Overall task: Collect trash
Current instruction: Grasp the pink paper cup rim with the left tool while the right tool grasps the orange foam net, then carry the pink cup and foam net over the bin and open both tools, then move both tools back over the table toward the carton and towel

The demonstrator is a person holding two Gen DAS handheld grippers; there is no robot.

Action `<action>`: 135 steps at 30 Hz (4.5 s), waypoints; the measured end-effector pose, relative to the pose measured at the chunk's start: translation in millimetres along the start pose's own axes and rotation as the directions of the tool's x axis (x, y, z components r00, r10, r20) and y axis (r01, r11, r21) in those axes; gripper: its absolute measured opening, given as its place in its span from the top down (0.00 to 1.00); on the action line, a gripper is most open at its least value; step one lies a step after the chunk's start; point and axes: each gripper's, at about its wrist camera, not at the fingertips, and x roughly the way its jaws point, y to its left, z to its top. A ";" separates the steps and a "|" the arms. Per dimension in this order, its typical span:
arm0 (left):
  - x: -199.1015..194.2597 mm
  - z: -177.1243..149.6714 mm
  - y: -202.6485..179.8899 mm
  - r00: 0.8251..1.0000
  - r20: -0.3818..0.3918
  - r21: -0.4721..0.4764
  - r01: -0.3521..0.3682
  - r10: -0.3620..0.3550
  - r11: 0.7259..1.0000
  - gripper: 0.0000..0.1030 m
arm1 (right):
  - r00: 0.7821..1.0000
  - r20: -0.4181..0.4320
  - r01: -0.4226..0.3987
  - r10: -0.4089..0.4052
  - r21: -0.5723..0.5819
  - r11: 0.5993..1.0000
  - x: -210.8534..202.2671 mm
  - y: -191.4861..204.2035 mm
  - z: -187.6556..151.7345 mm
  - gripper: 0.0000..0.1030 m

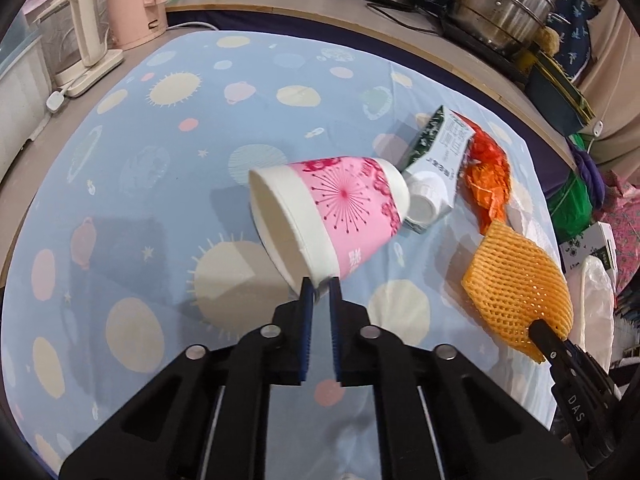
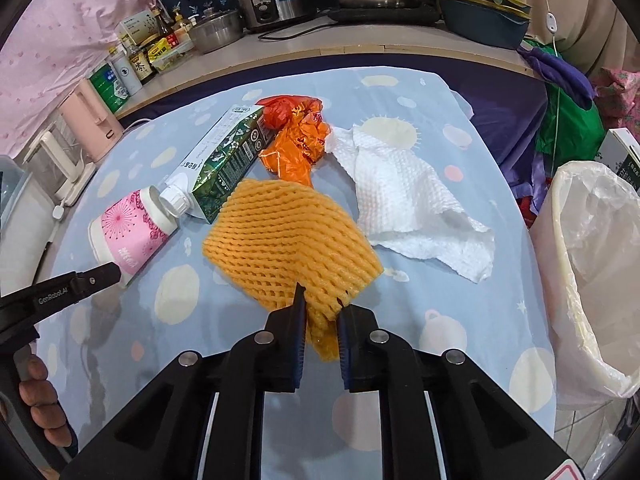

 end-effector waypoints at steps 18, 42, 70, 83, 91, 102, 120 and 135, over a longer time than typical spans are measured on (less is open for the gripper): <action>-48.5 -30.8 -18.7 0.996 0.027 0.057 0.083 -0.085 0.995 0.97 | 0.996 0.089 -0.027 0.021 0.065 0.998 -57.7 -29.1 -11.0 0.87; -123.2 -37.6 -191.3 0.950 0.079 0.366 0.256 -0.304 0.895 0.97 | 0.959 0.263 0.027 -0.108 0.293 0.956 -145.0 -143.7 -11.1 0.87; -75.7 -96.6 -368.7 0.943 -0.069 0.571 0.305 -0.326 0.762 0.97 | 0.953 0.128 0.176 -0.274 0.500 0.848 -141.3 -279.8 -41.4 0.87; -51.8 -100.2 -383.6 0.953 -0.088 0.582 0.285 -0.290 0.761 0.97 | 0.959 0.086 0.191 -0.270 0.508 0.840 -120.3 -287.7 -40.0 0.82; -47.5 -99.8 -386.0 0.956 -0.073 0.578 0.272 -0.284 0.769 0.97 | 0.956 0.106 0.177 -0.272 0.530 0.829 -122.3 -290.8 -39.1 0.72; -47.4 -94.4 -384.8 0.960 -0.059 0.564 0.259 -0.275 0.784 0.76 | 0.950 0.143 0.163 -0.279 0.535 0.829 -132.8 -290.9 -30.0 0.62; -58.9 -83.3 -361.5 0.962 -0.023 0.533 0.242 -0.272 0.811 0.69 | 0.946 0.179 0.146 -0.269 0.506 0.850 -144.6 -268.0 -22.3 0.57; -74.4 -67.8 -317.1 0.965 0.026 0.473 0.218 -0.261 0.853 0.67 | 0.945 0.212 0.132 -0.248 0.446 0.885 -151.5 -224.8 -12.1 0.51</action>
